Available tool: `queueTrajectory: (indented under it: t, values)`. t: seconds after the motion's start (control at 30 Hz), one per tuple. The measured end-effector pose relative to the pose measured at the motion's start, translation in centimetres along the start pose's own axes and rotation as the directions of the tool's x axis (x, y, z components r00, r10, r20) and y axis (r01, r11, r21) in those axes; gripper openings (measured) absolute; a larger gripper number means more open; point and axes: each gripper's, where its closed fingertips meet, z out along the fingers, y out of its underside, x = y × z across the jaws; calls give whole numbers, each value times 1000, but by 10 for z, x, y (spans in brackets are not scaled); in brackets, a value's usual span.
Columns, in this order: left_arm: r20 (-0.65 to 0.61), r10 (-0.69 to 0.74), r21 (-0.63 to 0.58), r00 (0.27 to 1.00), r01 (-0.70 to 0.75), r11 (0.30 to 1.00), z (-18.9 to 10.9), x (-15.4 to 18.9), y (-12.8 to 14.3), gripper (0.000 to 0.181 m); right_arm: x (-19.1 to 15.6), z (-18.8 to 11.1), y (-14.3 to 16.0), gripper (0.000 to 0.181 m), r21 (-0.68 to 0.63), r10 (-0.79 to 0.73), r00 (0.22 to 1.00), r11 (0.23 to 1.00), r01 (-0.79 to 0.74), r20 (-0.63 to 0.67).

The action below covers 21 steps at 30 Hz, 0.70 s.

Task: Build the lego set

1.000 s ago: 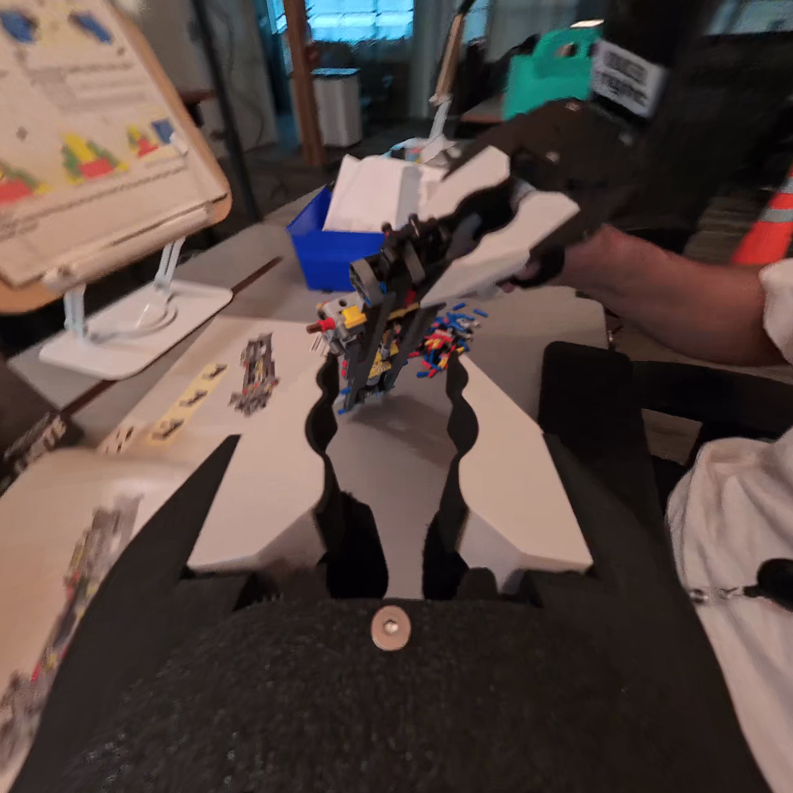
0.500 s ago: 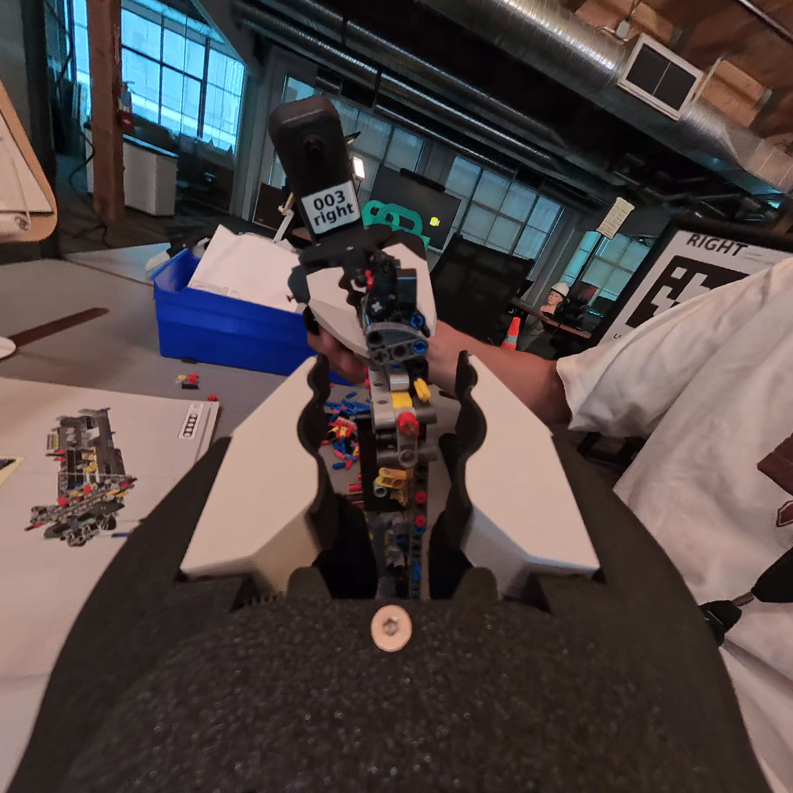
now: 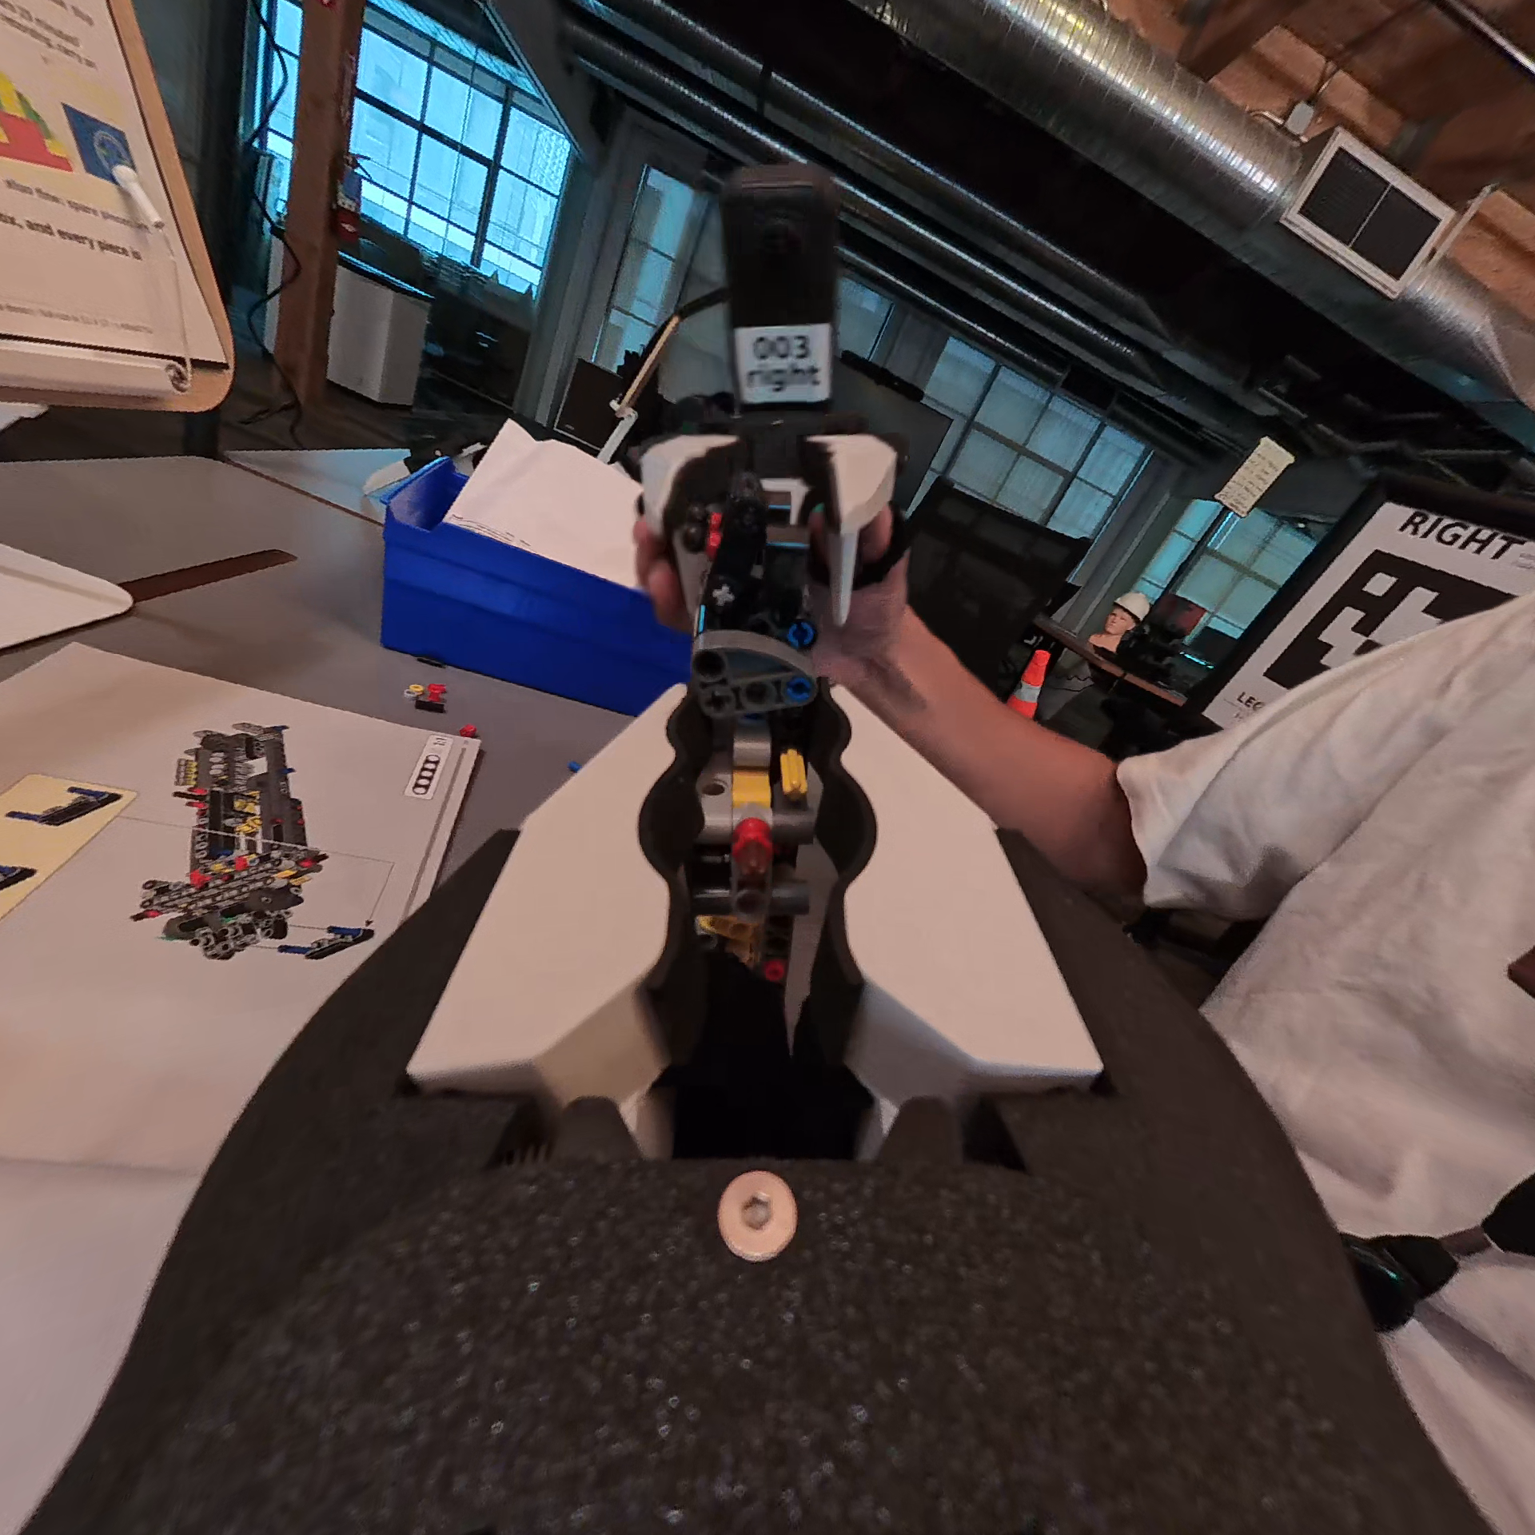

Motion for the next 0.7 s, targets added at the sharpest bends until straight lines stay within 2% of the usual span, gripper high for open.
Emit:
queueTrajectory:
  t: [0.07,0.13,0.2,0.27,0.33,0.4,0.47,0.57,0.7]
  values:
    - [24,19,4,1000,-19,1000,-5,-2,-2,21,-4,-22,-4,39,13,-78,979,997,82,-189]
    - [55,44,14,998,-45,999,-11,-5,-7,21,-27,-23,19,30,-102,-194,939,980,172,-285]
    - [82,65,13,995,-66,998,-17,-8,-10,21,-51,1,75,28,-293,-287,921,933,208,-262]
    - [94,71,12,993,-73,997,-20,-10,-12,21,-58,21,140,22,-487,-394,892,837,250,-220]
    - [95,78,12,992,-80,997,-21,-11,-12,21,-55,32,184,20,-575,-462,869,765,289,-178]
    - [99,84,18,991,-87,996,-22,-11,-13,22,-59,44,211,26,-598,-406,907,757,264,-113]
    - [97,88,23,991,-90,996,-22,-10,-13,21,-56,52,226,29,-621,-400,913,738,265,-86]
    - [98,106,20,990,-108,994,-23,-9,-12,21,-49,64,229,25,-604,-408,906,752,263,-114]
    - [84,119,14,989,-120,993,-22,-4,-12,21,-44,68,228,9,-575,-259,955,807,133,-143]
